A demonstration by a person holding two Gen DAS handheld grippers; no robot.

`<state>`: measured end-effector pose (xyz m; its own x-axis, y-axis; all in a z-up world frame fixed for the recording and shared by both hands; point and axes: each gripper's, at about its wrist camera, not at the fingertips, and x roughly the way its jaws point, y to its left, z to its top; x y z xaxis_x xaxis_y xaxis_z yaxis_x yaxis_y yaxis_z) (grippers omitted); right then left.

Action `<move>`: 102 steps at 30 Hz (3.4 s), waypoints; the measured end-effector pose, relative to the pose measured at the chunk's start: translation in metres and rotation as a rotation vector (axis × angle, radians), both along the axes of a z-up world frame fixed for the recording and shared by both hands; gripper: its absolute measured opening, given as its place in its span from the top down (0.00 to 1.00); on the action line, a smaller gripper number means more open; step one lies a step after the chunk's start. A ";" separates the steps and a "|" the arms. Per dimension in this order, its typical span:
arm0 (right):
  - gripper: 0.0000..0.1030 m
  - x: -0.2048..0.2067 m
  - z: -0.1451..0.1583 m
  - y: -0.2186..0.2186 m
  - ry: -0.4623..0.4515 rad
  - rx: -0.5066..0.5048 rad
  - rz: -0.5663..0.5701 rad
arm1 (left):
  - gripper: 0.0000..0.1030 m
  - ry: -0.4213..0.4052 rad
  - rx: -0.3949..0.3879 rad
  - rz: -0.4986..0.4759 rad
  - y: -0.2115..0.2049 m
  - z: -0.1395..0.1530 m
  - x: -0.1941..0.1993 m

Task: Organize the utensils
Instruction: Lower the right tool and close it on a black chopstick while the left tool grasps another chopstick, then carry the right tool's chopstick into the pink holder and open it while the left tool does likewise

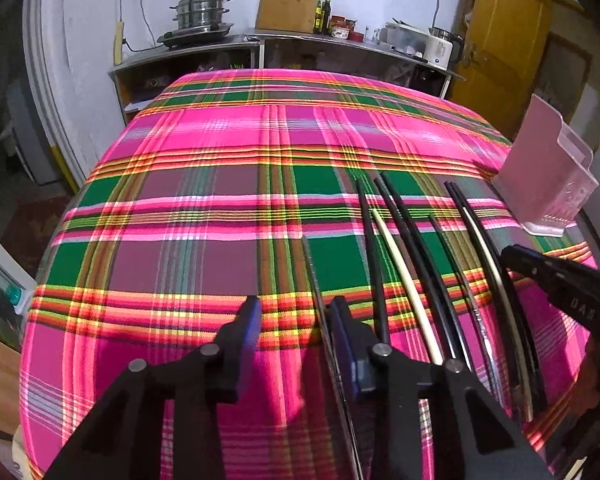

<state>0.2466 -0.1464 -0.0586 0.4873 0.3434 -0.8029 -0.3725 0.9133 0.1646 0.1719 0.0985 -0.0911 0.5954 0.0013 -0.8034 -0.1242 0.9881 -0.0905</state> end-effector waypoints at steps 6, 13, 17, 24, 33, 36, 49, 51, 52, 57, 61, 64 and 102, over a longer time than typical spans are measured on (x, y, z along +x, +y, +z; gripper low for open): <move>0.88 0.013 -0.001 0.005 0.035 0.007 0.013 | 0.69 0.010 0.019 -0.006 -0.002 0.000 0.003; 0.90 0.021 -0.005 0.016 0.042 -0.047 0.030 | 0.69 0.020 0.039 -0.019 -0.005 0.000 0.005; 0.90 0.033 -0.005 0.017 0.070 -0.033 0.016 | 0.74 0.032 0.048 -0.030 -0.006 0.000 0.010; 0.93 0.049 -0.001 0.017 0.106 -0.011 0.020 | 0.95 0.050 0.014 -0.033 0.001 0.003 0.015; 0.94 0.033 0.031 0.002 0.052 0.049 0.028 | 0.95 -0.027 -0.069 -0.044 0.008 0.032 0.003; 0.94 0.024 0.049 -0.004 0.016 0.068 0.031 | 0.95 -0.061 -0.075 -0.052 0.010 0.051 -0.005; 0.94 -0.021 0.115 -0.039 -0.104 0.140 0.020 | 0.96 -0.187 -0.079 -0.077 0.010 0.129 -0.047; 0.94 -0.023 0.121 -0.046 -0.116 0.146 0.017 | 0.95 -0.196 -0.079 -0.083 0.006 0.137 -0.050; 0.94 -0.025 0.124 -0.048 -0.122 0.148 0.014 | 0.96 -0.203 -0.078 -0.088 0.003 0.142 -0.052; 0.95 -0.034 0.143 -0.062 -0.163 0.166 -0.005 | 0.96 -0.236 -0.078 -0.113 -0.011 0.164 -0.053; 0.95 -0.037 0.157 -0.074 -0.190 0.177 -0.022 | 0.96 -0.256 -0.088 -0.146 -0.027 0.180 -0.046; 0.95 -0.037 0.165 -0.083 -0.201 0.180 -0.033 | 0.96 -0.260 -0.102 -0.177 -0.043 0.188 -0.036; 0.95 0.053 0.204 -0.173 -0.268 0.238 -0.242 | 0.95 -0.303 -0.274 -0.336 -0.186 0.204 0.133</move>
